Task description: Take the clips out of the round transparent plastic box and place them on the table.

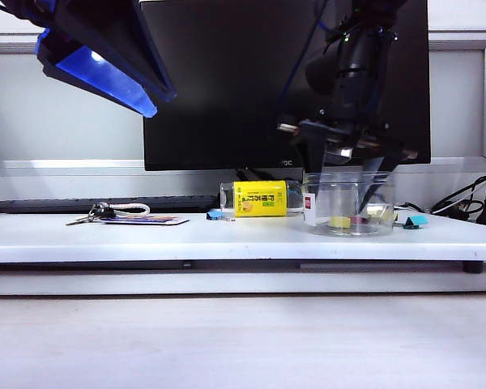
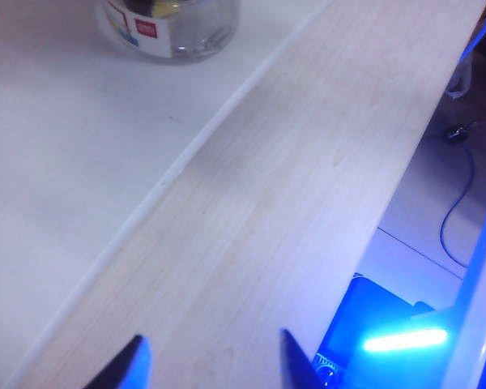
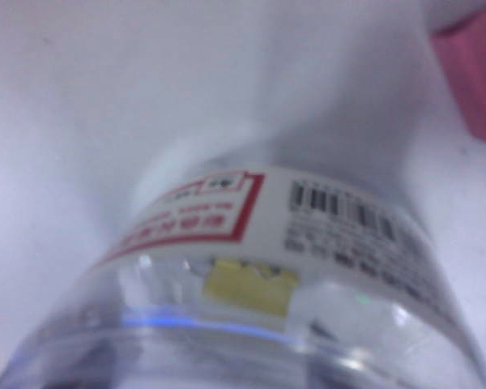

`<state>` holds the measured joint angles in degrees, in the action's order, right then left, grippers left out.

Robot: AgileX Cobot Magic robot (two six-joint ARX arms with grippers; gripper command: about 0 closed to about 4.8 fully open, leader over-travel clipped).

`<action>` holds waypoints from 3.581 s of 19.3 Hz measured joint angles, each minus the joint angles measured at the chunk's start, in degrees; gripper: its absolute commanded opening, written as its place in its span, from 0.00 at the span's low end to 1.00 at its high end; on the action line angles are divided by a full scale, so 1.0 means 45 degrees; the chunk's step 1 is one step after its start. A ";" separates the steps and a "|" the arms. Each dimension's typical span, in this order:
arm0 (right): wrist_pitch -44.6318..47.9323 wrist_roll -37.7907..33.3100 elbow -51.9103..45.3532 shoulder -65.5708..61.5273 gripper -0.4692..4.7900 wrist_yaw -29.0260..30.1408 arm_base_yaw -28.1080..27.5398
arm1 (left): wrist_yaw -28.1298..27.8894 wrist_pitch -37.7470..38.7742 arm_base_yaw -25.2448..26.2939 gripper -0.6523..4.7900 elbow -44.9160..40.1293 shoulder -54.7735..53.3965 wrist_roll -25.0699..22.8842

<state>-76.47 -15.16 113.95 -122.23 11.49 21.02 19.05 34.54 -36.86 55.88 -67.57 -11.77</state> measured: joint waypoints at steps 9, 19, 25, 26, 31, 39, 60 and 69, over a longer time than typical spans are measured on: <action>-0.0427 -0.0155 -0.0053 -0.0194 0.45 -0.1690 0.0005 | 0.0000 -0.0223 0.0000 0.51 0.0000 0.0000 0.0000; -0.0559 -0.0248 -0.0083 -0.0374 0.44 -0.1967 0.0005 | 0.0000 -0.0301 0.0000 0.51 0.0000 0.0000 0.0000; -0.0185 -0.0437 -0.0083 -0.0432 0.41 -0.1977 0.0005 | 0.0000 -0.0301 0.0000 0.51 0.0000 0.0000 -0.0005; -0.0126 -0.0500 -0.0078 -0.0427 0.41 -0.1977 0.0005 | 0.0000 -0.0296 0.0000 0.51 0.0000 0.0000 -0.0005; 0.0126 -0.0617 -0.0087 -0.0486 0.31 -0.1977 0.0005 | 0.0000 -0.0301 0.0000 0.51 0.0000 0.0000 -0.0010; 0.0136 -0.0413 -0.0083 -0.0481 0.43 -0.1967 0.0005 | 0.0000 -0.0306 0.0000 0.51 0.0000 0.0000 -0.0015; 0.1851 -0.1710 0.0141 -0.0471 0.47 -0.1909 0.0126 | 0.0000 -0.0680 0.0000 0.51 0.0000 0.0000 -0.0015; 0.2040 -0.1273 0.0151 -0.0593 0.42 -0.1899 0.0170 | 0.0000 -0.0680 0.0000 0.51 0.0000 0.0000 -0.0019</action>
<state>-67.29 -20.88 114.63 -124.90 2.94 21.78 19.05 31.48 -36.86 55.88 -67.57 -11.86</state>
